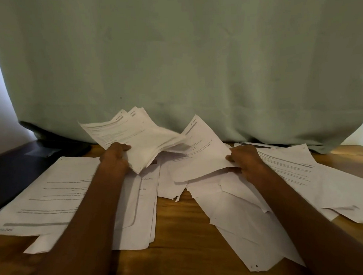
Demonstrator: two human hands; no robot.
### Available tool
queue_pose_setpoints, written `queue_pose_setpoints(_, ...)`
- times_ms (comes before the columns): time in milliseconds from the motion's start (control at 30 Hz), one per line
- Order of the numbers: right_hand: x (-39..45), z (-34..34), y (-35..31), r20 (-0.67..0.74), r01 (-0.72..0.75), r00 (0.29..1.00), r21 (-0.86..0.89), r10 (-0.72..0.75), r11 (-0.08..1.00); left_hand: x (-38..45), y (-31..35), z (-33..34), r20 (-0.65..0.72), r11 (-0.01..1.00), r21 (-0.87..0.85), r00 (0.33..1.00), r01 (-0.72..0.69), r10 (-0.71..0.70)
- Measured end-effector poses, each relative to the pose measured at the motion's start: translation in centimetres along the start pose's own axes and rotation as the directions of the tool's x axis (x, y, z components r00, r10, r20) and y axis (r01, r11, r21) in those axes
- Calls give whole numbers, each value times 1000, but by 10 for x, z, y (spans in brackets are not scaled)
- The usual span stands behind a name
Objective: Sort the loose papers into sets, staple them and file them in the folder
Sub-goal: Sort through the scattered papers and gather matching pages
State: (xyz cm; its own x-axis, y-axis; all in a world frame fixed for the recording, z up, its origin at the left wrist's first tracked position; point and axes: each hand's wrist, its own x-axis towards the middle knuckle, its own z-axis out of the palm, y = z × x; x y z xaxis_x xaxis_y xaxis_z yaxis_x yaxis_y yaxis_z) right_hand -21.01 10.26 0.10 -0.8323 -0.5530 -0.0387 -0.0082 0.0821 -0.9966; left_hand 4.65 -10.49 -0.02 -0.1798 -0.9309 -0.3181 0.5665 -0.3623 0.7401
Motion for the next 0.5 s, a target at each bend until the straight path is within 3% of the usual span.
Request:
queue_pose_setpoints(67, 0, 3, 2, -25, 23, 999, 24, -23, 999, -6, 7, 0, 118, 996, -92, 993, 11, 0)
queue_pose_setpoints(133, 1, 3, -4, -132, 157, 977, -101, -170, 982, -12, 12, 0, 171, 986, -163, 985, 30, -1)
queue_pose_setpoints(200, -1, -5, -12, -233, 312, 894, -292, -384, 904, -15, 12, 0, 202, 976, -209, 979, 59, -16)
queue_pose_setpoints(267, -4, -16, -18, -282, 363, 818, -424, -502, 830, -15, 8, -1, 214, 978, -190, 976, 82, -40)
queue_pose_setpoints(400, 2, -36, -19, -337, 266, 779, -587, -529, 765, -11, 4, -7, 199, 991, -117, 979, 63, -39)
queue_pose_setpoints(500, 11, -55, -13, -330, 158, 799, -692, -503, 704, -7, 8, -12, 216, 971, -201, 973, 129, -85)
